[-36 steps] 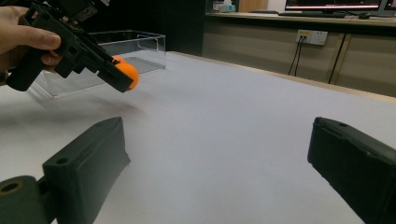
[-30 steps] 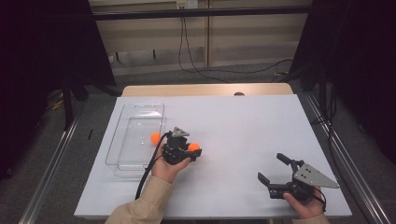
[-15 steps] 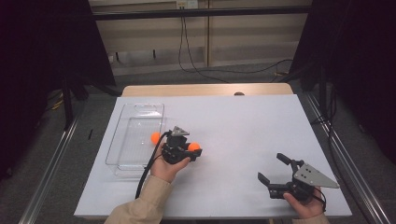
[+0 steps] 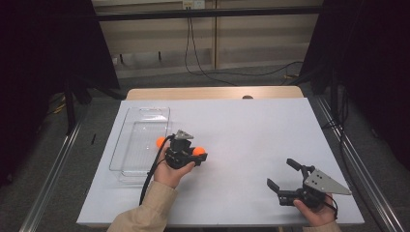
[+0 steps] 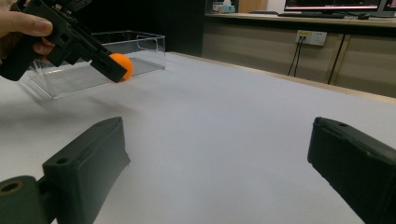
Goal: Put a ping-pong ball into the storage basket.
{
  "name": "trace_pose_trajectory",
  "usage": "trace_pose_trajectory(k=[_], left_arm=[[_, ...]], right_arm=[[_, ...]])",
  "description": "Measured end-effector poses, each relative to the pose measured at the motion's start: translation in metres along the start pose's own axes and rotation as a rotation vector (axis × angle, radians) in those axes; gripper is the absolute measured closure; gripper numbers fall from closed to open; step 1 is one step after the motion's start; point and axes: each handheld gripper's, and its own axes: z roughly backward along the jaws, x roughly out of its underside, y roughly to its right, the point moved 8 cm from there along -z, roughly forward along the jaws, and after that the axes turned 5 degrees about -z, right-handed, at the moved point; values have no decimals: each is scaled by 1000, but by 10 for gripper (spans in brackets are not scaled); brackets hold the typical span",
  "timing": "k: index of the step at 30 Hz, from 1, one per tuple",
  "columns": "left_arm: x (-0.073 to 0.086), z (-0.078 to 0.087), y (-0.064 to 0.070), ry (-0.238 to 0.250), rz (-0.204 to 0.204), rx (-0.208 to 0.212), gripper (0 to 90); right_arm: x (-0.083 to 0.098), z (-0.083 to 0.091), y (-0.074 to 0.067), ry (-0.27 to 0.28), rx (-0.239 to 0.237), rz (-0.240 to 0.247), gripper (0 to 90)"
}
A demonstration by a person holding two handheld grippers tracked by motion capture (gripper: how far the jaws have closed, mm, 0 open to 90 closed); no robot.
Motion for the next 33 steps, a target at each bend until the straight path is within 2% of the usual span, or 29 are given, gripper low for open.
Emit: trace_pose_trajectory(k=[33], left_arm=[[-4,11,-4,10,8,0,509]], right_arm=[[0,0,0,5,1,-6,35]])
